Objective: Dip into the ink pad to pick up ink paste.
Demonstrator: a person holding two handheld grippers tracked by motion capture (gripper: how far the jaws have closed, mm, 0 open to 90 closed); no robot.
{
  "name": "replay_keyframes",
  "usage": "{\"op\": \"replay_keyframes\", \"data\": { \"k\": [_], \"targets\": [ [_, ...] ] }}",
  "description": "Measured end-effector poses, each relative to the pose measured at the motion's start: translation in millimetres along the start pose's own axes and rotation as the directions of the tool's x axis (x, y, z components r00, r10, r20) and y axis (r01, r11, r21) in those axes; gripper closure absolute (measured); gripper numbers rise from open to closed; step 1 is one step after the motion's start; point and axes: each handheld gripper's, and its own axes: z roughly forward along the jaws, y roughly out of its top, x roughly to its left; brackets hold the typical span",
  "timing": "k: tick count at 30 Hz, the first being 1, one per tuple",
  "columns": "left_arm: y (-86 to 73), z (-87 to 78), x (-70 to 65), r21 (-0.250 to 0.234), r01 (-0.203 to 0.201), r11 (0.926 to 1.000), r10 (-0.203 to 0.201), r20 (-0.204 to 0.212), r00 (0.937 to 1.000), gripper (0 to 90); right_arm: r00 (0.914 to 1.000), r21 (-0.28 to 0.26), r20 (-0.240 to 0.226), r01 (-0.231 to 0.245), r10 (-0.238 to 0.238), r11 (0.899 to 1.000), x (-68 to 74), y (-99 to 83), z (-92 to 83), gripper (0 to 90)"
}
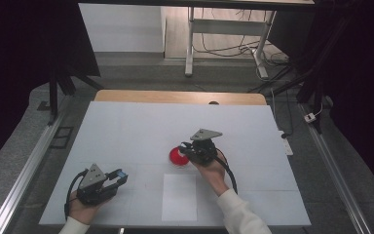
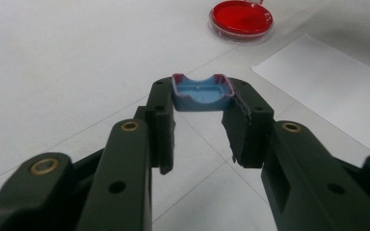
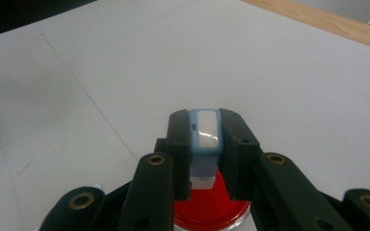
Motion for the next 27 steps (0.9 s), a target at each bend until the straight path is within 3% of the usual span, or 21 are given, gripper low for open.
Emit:
{"op": "replay_keyframes", "data": {
  "k": [10, 27],
  "targets": [
    [-0.7, 0.4, 1.0, 0.003, 0.003, 1.0000, -0.003, 0.001, 1.0000, 64.6, 0.9998, 0.028, -0.001, 0.021, -0.021, 0.999, 1.6, -1.7, 11.6, 74.8],
    [-0.9, 1.7, 0.5, 0.009, -0.001, 1.0000, 0.000, 0.004, 1.0000, 64.6, 0.9993, 0.061, 0.017, 0.031, -0.032, 0.998, 0.9, -4.8, 14.9, 74.7]
  ]
}}
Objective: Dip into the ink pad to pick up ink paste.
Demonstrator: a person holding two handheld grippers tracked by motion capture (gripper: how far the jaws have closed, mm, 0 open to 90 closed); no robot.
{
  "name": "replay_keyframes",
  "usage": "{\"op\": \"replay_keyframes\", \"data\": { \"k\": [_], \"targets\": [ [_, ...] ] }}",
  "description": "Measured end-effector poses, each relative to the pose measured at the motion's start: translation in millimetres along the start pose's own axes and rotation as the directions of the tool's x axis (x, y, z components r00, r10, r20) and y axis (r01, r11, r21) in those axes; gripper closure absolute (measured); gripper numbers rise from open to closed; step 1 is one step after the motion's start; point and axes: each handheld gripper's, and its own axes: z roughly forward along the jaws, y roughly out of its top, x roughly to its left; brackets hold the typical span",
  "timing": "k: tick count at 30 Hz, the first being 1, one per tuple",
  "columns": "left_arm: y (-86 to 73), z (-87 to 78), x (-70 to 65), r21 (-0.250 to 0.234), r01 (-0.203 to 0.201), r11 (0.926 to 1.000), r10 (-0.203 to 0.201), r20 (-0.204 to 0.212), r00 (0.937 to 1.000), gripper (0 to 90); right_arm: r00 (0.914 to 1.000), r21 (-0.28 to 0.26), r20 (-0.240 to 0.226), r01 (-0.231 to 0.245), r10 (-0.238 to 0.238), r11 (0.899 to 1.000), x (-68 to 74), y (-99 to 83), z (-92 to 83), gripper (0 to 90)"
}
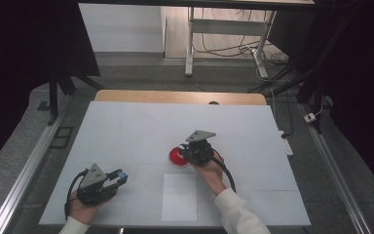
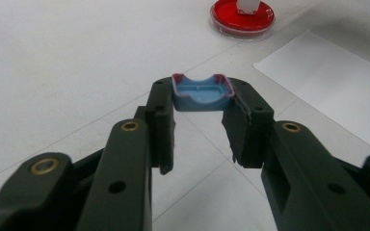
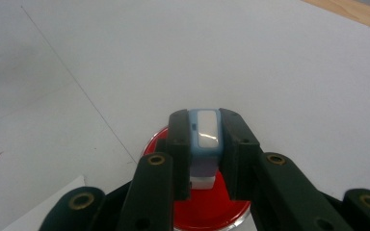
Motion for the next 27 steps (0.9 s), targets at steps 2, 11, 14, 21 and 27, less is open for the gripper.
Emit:
{"op": "replay_keyframes", "data": {
  "k": [2, 11, 14, 21, 27],
  "targets": [
    [0.0, -0.2, 0.0, 0.001, -0.001, 1.0000, 0.001, 0.001, 1.0000, 64.6, 1.0000, 0.002, 0.000, 0.000, 0.000, 1.000, 0.9, -0.3, 0.6, 74.7],
    [0.0, 0.0, 0.3, 0.001, 0.000, 1.0000, 0.000, 0.000, 1.0000, 64.6, 1.0000, 0.005, 0.004, 0.007, -0.007, 1.000, 1.4, -0.5, 0.3, 74.7],
    [0.0, 0.2, 0.6, 0.001, 0.001, 1.0000, -0.001, 0.002, 1.0000, 64.6, 1.0000, 0.006, 0.005, 0.007, -0.007, 1.000, 1.2, -0.8, -0.1, 74.7],
    [-0.1, 0.3, 0.4, 0.002, -0.002, 1.0000, 0.002, 0.004, 1.0000, 64.6, 1.0000, 0.000, 0.004, 0.006, -0.006, 1.000, 1.5, -1.5, 0.9, 74.7],
    [0.0, 0.1, 0.1, 0.000, 0.000, 1.0000, 0.000, 0.003, 1.0000, 64.6, 1.0000, -0.006, 0.002, -0.004, 0.004, 1.000, 0.9, -2.4, 1.8, 74.8]
  ]
}}
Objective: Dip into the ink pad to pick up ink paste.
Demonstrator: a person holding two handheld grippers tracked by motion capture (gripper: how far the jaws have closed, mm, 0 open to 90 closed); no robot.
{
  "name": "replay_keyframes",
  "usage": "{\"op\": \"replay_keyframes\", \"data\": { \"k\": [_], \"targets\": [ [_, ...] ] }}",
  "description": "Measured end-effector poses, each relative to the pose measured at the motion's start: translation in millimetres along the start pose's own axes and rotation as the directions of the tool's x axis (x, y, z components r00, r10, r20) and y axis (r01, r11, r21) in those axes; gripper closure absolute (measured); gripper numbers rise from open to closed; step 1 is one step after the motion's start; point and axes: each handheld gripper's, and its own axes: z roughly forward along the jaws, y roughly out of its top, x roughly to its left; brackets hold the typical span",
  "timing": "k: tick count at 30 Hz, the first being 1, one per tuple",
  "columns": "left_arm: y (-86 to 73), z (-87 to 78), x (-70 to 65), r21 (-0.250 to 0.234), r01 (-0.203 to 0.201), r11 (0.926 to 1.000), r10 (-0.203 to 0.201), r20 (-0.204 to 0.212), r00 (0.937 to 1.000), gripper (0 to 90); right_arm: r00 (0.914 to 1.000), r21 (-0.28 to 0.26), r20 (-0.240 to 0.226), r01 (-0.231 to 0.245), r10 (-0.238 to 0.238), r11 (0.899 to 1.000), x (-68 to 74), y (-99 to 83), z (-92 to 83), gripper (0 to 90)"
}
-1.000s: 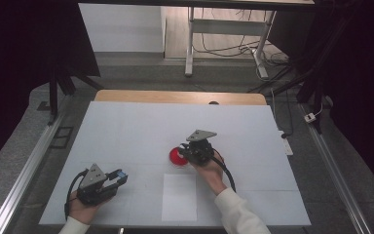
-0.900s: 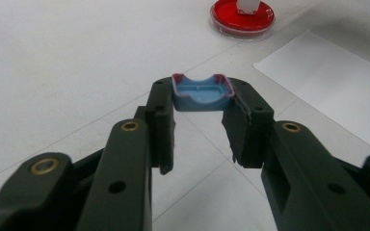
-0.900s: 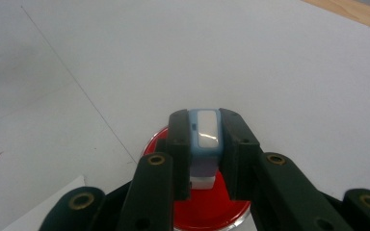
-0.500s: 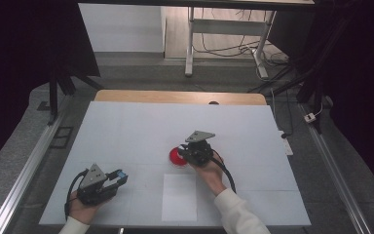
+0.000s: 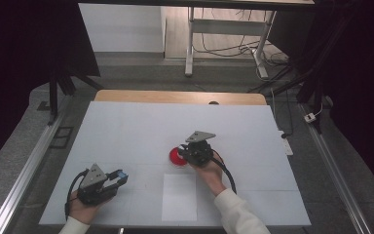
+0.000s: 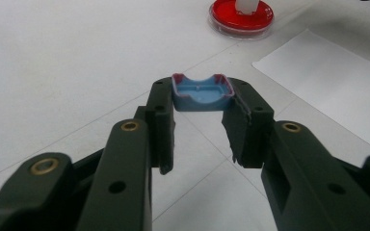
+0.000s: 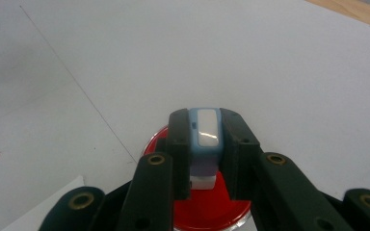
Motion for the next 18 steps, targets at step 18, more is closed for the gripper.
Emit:
{"op": "replay_keyframes", "data": {
  "k": [18],
  "targets": [
    [0.5, 0.3, -1.0, 0.000, 0.000, 1.0000, 0.000, -0.003, 1.0000, 64.6, 0.9999, 0.025, 0.003, 0.011, -0.011, 1.000, 0.3, -1.6, 2.2, 75.3]
  ]
}}
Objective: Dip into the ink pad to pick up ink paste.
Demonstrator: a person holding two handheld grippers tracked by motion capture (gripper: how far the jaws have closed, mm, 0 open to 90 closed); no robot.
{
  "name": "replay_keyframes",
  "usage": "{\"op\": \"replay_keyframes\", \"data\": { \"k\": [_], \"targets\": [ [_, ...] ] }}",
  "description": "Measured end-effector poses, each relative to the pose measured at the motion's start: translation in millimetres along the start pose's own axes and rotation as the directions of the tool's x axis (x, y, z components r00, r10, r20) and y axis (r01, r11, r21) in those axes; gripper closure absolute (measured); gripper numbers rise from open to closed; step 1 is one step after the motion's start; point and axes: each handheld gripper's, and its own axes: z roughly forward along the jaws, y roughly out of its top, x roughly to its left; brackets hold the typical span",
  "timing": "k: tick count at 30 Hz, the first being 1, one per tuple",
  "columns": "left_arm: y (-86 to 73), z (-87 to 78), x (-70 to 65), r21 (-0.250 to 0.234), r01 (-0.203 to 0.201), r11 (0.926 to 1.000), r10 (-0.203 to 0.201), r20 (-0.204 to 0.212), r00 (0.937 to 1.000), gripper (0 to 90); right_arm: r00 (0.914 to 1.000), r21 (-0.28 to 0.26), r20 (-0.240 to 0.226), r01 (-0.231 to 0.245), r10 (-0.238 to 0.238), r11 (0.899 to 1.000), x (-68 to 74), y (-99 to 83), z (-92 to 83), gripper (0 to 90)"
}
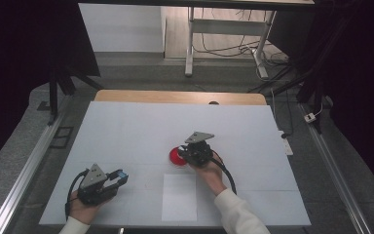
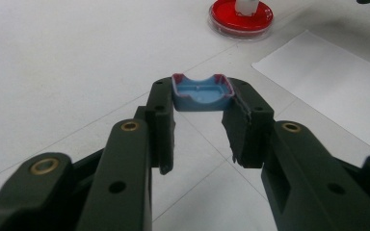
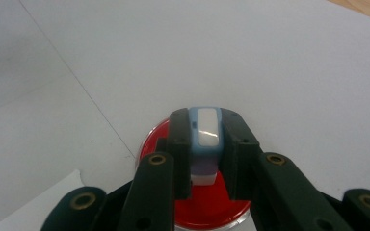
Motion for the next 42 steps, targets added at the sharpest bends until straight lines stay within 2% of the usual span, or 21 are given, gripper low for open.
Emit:
{"op": "replay_keyframes", "data": {
  "k": [15, 20, 26, 35, 42],
  "targets": [
    [0.3, 0.5, 1.0, 0.000, 0.003, 1.0000, -0.003, 0.000, 1.0000, 64.6, 1.0000, -0.012, 0.006, 0.000, 0.001, 1.000, 1.4, 0.4, -0.4, 75.1],
    [0.4, -0.1, 1.4, -0.001, -0.001, 1.0000, 0.001, 0.002, 1.0000, 64.6, 0.9999, -0.023, -0.003, -0.015, 0.015, 1.000, -1.8, 1.7, -4.9, 75.0],
    [0.4, -0.5, 2.1, -0.003, 0.001, 1.0000, -0.001, 0.000, 1.0000, 64.6, 0.9997, -0.076, -0.006, -0.026, 0.026, 0.997, -2.8, 6.4, -14.9, 75.0],
    [1.2, -1.5, 2.1, -0.009, 0.004, 1.0000, -0.004, -0.001, 1.0000, 64.6, 0.9996, -0.119, -0.026, -0.013, 0.010, 0.993, 2.8, 18.1, -30.7, 74.9],
    [1.0, -1.1, 2.5, -0.006, 0.004, 1.0000, -0.004, -0.003, 1.0000, 64.6, 0.9997, -0.115, -0.026, -0.005, 0.002, 0.993, 4.7, 21.2, -33.3, 75.0]
  ]
}}
